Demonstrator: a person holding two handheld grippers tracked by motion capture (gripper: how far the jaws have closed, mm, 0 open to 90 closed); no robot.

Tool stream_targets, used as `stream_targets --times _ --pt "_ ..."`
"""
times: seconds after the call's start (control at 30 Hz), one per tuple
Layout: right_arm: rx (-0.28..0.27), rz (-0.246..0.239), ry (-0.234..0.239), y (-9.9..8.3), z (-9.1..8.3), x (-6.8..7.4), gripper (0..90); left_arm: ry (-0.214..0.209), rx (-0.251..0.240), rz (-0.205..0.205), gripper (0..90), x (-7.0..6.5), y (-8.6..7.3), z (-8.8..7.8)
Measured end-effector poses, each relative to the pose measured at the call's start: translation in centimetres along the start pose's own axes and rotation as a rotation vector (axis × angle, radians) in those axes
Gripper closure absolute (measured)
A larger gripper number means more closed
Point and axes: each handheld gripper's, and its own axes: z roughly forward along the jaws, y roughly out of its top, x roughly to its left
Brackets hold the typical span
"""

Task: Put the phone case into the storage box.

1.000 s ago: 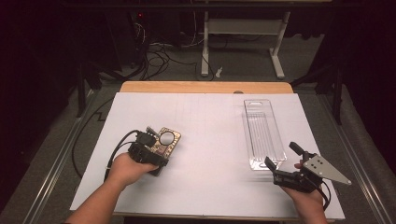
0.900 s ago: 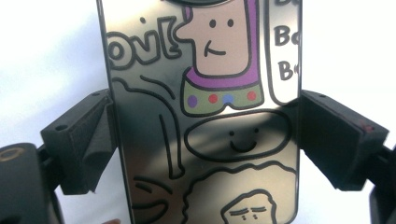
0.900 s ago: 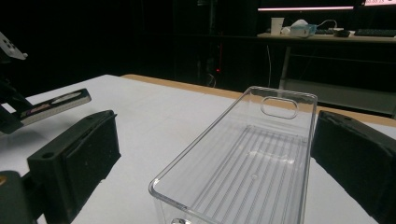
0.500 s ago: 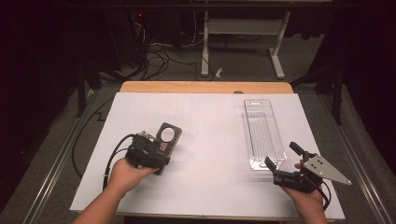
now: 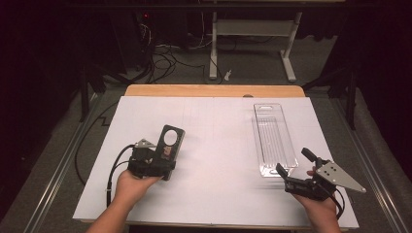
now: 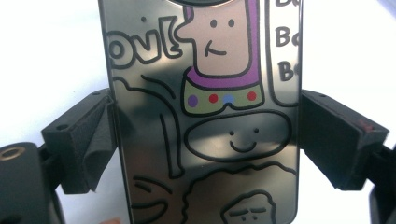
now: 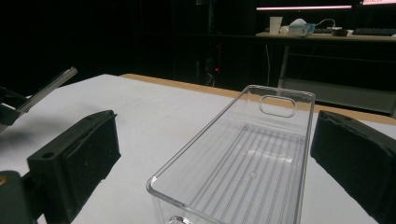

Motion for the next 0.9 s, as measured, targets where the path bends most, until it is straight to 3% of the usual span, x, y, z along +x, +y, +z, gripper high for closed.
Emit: stream_targets --times 0.47,0.63,0.67,0.9 --pt "0.015 -0.006 -0.003 -0.3 0.1 0.0 1.6 0.008 -0.144 -0.002 12.4 0.5 -1.0 -1.3" --pt "0.017 -0.002 -0.009 -0.4 0.2 -0.1 1.6 0.01 -0.169 0.03 12.4 0.5 -1.3 -1.4" --pt "0.02 -0.006 -0.009 -0.4 0.2 -0.2 1.7 0.011 -0.195 0.048 12.3 0.3 -1.4 -1.5" --pt "0.024 -0.011 -0.012 -0.5 0.3 -0.2 1.7 0.02 -0.217 0.104 12.3 0.0 -1.6 -1.7"
